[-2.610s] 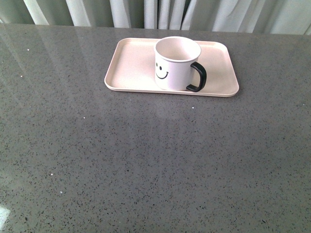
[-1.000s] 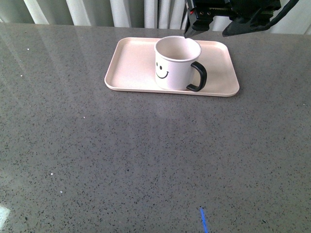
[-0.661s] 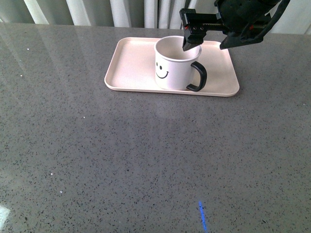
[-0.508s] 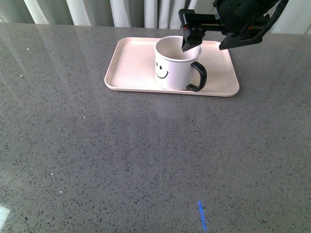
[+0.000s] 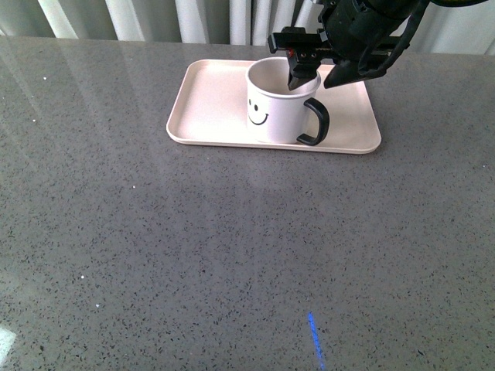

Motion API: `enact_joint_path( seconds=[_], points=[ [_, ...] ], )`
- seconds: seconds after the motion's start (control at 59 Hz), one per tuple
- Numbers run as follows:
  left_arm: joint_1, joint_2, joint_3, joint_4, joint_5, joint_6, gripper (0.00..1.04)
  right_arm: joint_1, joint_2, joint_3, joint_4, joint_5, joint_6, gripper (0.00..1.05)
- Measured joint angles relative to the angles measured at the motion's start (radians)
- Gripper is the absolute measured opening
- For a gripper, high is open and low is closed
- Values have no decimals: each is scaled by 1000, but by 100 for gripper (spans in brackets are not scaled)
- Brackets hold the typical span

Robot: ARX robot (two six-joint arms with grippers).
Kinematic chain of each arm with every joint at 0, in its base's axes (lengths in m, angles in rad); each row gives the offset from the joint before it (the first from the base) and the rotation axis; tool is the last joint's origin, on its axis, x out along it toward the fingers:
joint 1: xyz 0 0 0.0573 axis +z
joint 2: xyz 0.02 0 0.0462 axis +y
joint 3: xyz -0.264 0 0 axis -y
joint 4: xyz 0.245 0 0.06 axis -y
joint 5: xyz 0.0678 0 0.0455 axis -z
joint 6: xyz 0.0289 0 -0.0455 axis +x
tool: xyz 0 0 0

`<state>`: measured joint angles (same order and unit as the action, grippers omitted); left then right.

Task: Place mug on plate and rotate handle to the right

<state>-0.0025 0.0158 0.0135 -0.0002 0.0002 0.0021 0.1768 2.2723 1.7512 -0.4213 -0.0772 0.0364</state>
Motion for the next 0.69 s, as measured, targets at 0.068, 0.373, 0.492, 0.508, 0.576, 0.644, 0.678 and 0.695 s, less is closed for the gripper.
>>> enact_joint_path(
  seconds=[0.068,0.373,0.492,0.508,0.576,0.644,0.678,0.695],
  points=[
    [0,0,0,0,0,0,96,2,7,18,-8,7,4,42],
    [0,0,0,0,0,0,96,6,35,96,-73,-11,26,2],
    [0,0,0,0,0,0,96,-2,31,132,-109,-23,-30,2],
    [0,0,0,0,0,0,96,-6,31,146,-125,-29,-50,2],
    [0,0,0,0,0,0,96,-18,31,182,-161,-50,-105,2],
    [0,0,0,0,0,0,95,-32,31,218,-191,-79,-151,2],
    [0,0,0,0,0,0,96,-42,32,242,-211,-103,-186,2],
    [0,0,0,0,0,0,96,-45,33,251,-220,-111,-198,2]
  ],
)
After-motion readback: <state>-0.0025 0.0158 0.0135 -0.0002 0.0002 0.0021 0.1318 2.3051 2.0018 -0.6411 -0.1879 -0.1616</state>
